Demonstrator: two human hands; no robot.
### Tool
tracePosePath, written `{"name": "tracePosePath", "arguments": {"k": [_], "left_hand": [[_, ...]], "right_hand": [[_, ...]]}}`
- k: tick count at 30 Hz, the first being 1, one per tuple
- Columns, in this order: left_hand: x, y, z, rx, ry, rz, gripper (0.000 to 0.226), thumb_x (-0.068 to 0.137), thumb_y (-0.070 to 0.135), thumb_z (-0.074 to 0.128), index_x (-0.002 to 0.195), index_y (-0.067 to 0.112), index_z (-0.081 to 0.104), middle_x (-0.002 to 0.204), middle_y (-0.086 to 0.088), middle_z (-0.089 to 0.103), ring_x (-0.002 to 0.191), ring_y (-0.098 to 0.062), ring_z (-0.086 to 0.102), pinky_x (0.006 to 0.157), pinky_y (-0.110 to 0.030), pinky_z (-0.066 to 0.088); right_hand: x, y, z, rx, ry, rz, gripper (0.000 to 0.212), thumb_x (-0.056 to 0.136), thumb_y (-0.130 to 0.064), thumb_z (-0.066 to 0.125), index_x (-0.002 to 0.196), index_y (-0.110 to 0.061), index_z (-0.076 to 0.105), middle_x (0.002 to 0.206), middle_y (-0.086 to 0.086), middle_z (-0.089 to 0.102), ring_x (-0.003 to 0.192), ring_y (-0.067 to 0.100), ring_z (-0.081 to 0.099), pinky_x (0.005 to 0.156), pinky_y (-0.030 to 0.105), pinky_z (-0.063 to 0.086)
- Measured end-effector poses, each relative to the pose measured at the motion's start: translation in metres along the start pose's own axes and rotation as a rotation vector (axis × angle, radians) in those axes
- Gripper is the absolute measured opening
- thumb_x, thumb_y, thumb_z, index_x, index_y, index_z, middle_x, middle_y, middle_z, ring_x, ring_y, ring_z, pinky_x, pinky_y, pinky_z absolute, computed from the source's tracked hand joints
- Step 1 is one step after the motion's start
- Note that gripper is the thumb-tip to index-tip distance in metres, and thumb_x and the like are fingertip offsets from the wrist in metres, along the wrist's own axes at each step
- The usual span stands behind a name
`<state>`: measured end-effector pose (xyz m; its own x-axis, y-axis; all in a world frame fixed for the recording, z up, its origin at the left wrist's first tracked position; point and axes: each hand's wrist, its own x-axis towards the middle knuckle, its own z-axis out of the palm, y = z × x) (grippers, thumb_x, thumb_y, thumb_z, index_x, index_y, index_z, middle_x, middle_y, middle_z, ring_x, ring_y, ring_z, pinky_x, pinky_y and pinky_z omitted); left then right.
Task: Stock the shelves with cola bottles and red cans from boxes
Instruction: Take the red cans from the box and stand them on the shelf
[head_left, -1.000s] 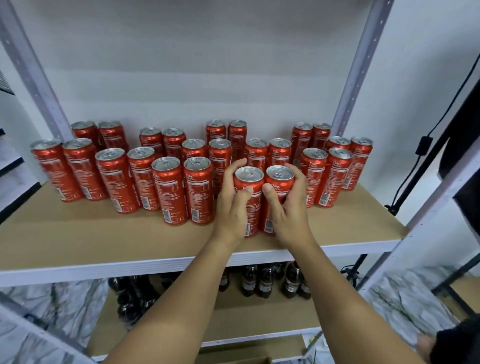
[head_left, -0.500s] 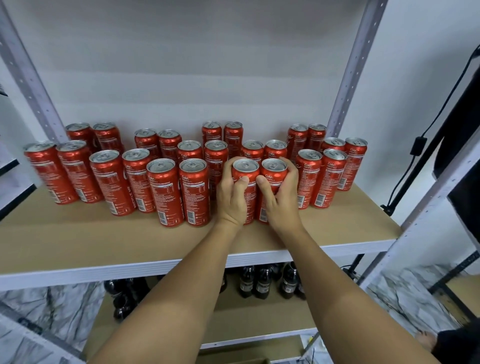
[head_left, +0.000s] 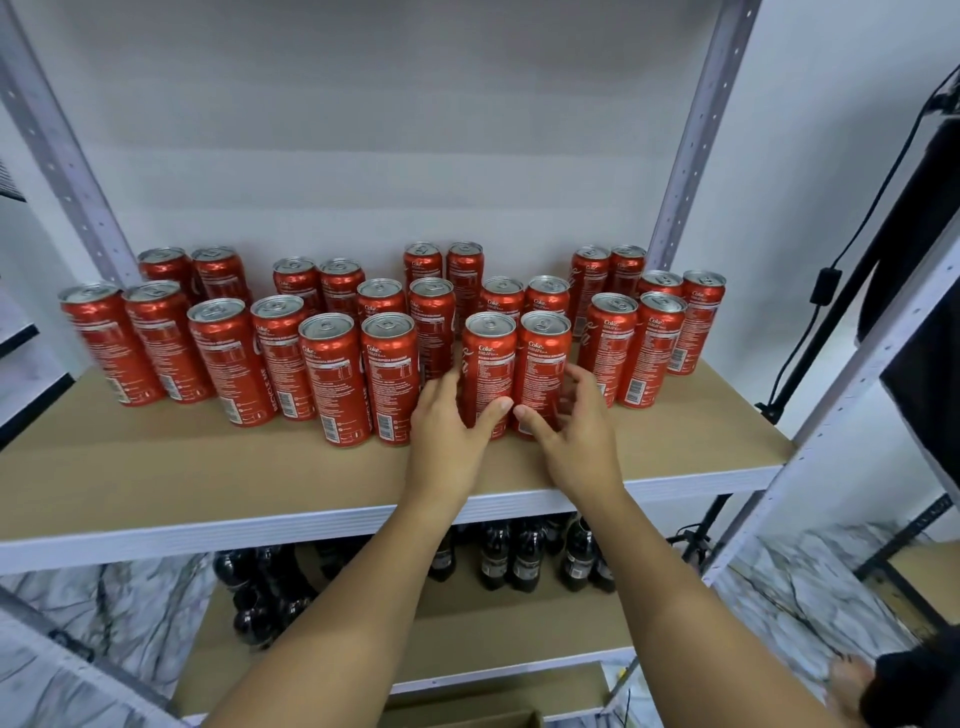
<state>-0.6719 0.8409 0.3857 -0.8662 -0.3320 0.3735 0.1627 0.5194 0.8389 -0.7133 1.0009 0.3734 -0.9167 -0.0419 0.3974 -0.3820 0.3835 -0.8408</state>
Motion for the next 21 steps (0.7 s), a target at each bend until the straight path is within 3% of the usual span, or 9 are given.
{"name": "tracePosePath", "arguments": {"k": [4, 9, 12, 15, 17, 21], "left_hand": [[0.002, 0.005, 0.0, 0.037, -0.017, 0.024, 0.066, 0.093, 0.046, 0.071, 0.149, 0.017, 0.051, 0.136, -0.003, 0.059, 0.128, -0.018, 0.056, 0.11, -0.039, 0.048], [0.0, 0.0, -0.001, 0.022, -0.045, 0.031, 0.067, 0.096, 0.046, 0.067, 0.155, 0.025, 0.043, 0.142, 0.002, 0.061, 0.13, -0.013, 0.058, 0.112, -0.039, 0.048], [-0.017, 0.001, -0.003, -0.002, 0.022, 0.021, 0.054, 0.095, 0.034, 0.072, 0.145, 0.024, 0.054, 0.134, 0.005, 0.066, 0.119, -0.008, 0.063, 0.106, -0.036, 0.053], [-0.05, 0.008, -0.012, -0.052, 0.152, 0.079, 0.031, 0.095, 0.018, 0.073, 0.125, 0.017, 0.065, 0.11, 0.004, 0.067, 0.092, -0.008, 0.065, 0.084, -0.031, 0.058], [-0.077, 0.006, -0.017, -0.102, 0.149, 0.159, 0.021, 0.095, 0.013, 0.072, 0.116, 0.015, 0.067, 0.099, 0.005, 0.066, 0.082, -0.013, 0.062, 0.074, -0.023, 0.053], [-0.124, -0.035, -0.017, -0.083, 0.102, 0.129, 0.016, 0.094, 0.01, 0.073, 0.11, 0.011, 0.069, 0.088, 0.003, 0.066, 0.073, -0.014, 0.061, 0.067, -0.014, 0.047]], "right_hand": [[0.001, -0.002, 0.004, -0.024, 0.002, 0.007, 0.071, 0.086, -0.047, 0.073, 0.144, -0.028, 0.038, 0.137, -0.001, 0.053, 0.124, 0.015, 0.056, 0.103, 0.047, 0.052], [-0.002, -0.007, 0.003, -0.039, -0.004, 0.017, 0.08, 0.084, -0.048, 0.073, 0.149, -0.026, 0.033, 0.142, -0.002, 0.052, 0.13, 0.014, 0.053, 0.106, 0.047, 0.05], [-0.019, -0.017, 0.0, -0.083, 0.051, 0.016, 0.084, 0.084, -0.039, 0.08, 0.15, -0.017, 0.033, 0.14, 0.003, 0.049, 0.126, 0.014, 0.053, 0.105, 0.042, 0.051], [-0.048, -0.025, -0.005, -0.142, 0.138, -0.044, 0.062, 0.087, -0.026, 0.078, 0.138, -0.015, 0.045, 0.118, 0.001, 0.052, 0.102, 0.015, 0.054, 0.09, 0.033, 0.051], [-0.07, -0.026, -0.007, -0.14, 0.165, -0.115, 0.046, 0.091, -0.022, 0.075, 0.129, -0.015, 0.051, 0.105, -0.001, 0.051, 0.089, 0.017, 0.053, 0.08, 0.027, 0.048], [-0.118, -0.003, 0.001, -0.179, 0.139, -0.173, 0.03, 0.094, -0.015, 0.071, 0.12, -0.009, 0.057, 0.094, 0.001, 0.051, 0.082, 0.016, 0.052, 0.079, 0.017, 0.041]]}}
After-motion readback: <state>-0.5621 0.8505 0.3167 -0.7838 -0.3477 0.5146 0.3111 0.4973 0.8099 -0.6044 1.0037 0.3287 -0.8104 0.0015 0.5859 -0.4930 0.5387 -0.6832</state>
